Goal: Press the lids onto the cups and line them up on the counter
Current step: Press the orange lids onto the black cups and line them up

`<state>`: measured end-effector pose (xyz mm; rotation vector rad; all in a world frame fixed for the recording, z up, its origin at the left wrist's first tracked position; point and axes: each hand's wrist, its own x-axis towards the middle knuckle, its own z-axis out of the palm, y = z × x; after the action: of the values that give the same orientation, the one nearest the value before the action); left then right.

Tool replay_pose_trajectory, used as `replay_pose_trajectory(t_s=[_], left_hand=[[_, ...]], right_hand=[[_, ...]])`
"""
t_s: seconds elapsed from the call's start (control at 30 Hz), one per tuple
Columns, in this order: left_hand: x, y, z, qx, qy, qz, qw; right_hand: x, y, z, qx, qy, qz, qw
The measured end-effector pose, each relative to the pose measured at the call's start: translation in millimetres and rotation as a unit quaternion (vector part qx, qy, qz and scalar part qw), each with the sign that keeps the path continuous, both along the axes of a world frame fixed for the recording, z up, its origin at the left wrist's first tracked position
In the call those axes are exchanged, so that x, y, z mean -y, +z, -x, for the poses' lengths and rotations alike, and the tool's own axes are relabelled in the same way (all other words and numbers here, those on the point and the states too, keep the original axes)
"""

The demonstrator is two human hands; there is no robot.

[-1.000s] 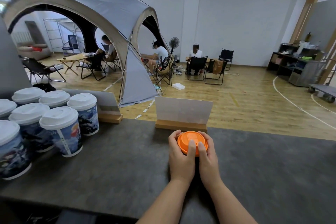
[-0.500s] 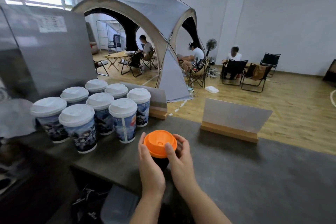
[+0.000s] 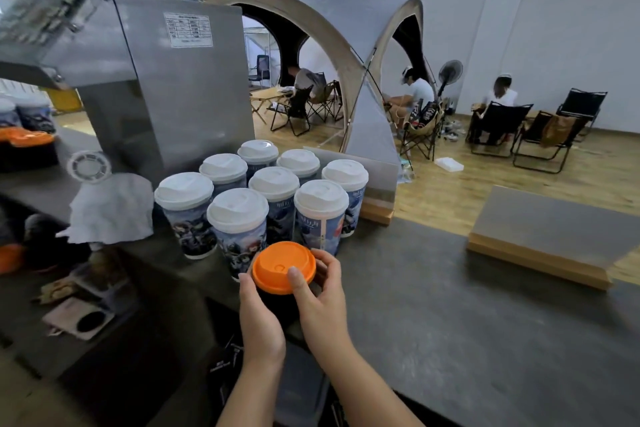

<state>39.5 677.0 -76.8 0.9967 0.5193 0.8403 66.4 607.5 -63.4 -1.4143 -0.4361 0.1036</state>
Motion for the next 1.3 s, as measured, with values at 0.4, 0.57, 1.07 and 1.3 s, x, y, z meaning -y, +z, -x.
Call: replay_pose_trajectory(t_s=[0.4,0.57,1.07,1.3], left_hand=[[-2,-6,10,0.021,0.042,-0.063,0.997],[11,25,34,0.049,0.134,-0.179,0.973],[208,73,-19,0.097,-0.240,-0.222,0.940],[364,78,-43,0.078,-0.384,-0.174,0.903]], right_hand=[[4,-1,3,0.000,-0.083,-0.003,0.997],[36,7,-1,0.014,-0.155,-0.040,0.987],[266,47,-12,0.028,-0.380,-0.106,0.919],[432,50,9,0.020,-0.527,-0.098,0.844]])
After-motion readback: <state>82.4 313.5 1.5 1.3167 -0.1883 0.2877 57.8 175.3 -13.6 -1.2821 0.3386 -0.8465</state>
